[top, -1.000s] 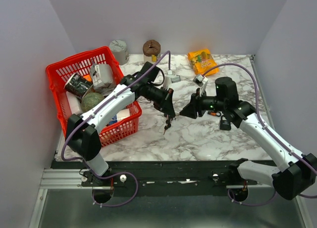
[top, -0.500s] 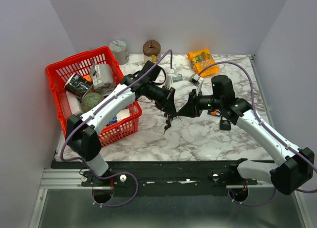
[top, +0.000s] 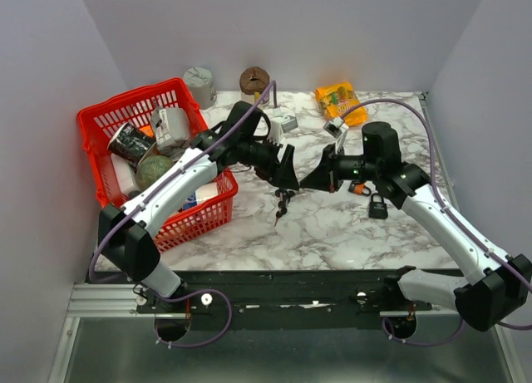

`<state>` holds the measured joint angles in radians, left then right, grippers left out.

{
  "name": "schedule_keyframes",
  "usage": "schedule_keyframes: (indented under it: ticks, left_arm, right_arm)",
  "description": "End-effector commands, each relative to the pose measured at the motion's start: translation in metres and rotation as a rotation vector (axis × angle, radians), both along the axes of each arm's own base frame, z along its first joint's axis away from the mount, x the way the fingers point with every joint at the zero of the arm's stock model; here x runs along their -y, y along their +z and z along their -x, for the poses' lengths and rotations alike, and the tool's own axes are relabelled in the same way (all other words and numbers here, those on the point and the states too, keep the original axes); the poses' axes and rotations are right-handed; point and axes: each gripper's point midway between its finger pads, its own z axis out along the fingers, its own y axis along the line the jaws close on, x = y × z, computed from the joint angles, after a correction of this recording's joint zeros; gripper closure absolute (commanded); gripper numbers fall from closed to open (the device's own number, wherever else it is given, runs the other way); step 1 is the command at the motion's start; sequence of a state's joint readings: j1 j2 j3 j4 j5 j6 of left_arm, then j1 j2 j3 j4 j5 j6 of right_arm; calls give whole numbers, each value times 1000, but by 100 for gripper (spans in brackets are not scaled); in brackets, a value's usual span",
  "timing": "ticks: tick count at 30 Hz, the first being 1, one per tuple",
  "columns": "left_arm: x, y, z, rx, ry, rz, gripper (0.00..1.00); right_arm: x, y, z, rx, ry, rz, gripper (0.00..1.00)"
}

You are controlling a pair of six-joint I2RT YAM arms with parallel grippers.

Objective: Unlock with the key

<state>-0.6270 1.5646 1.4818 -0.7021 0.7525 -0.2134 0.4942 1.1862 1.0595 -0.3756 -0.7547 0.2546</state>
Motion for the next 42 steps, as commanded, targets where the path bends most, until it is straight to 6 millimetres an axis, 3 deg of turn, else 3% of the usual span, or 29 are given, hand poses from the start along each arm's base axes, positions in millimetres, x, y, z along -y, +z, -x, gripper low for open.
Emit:
schedule_keyframes:
  ticks: [1, 5, 9, 13, 19, 25, 29, 32, 37, 42]
  left_arm:
    - [8, 42, -7, 138, 54, 121, 21]
    - [4, 57, 0, 174, 93, 192, 15]
    - [18, 79, 14, 164, 47, 341, 13]
    - [29, 77, 27, 151, -5, 336, 13]
    - [27, 79, 23, 182, 20, 332, 10]
    - [26, 80, 25, 163, 21, 329, 21]
    - [19, 81, 26, 185, 49, 313, 37]
    - [15, 81, 27, 192, 64, 309, 44]
    - [8, 80, 29, 201, 95, 298, 45]
    - [5, 82, 32, 205, 100, 307, 55]
  right_arm:
    - [9, 27, -15, -15, -113, -43, 99]
    - [14, 49, -19, -60, -145, -113, 99]
    - [8, 75, -7, -116, -92, -197, 99]
    - [5, 94, 2, -148, -43, -248, 99]
    - [6, 114, 16, -175, 16, -288, 99]
    - [8, 116, 17, -186, 13, -294, 99]
    - [9, 115, 15, -187, 2, -293, 99]
    - [10, 114, 15, -190, 0, -293, 99]
    - [10, 111, 14, -199, -1, -291, 99]
    - [10, 111, 15, -199, 2, -291, 99]
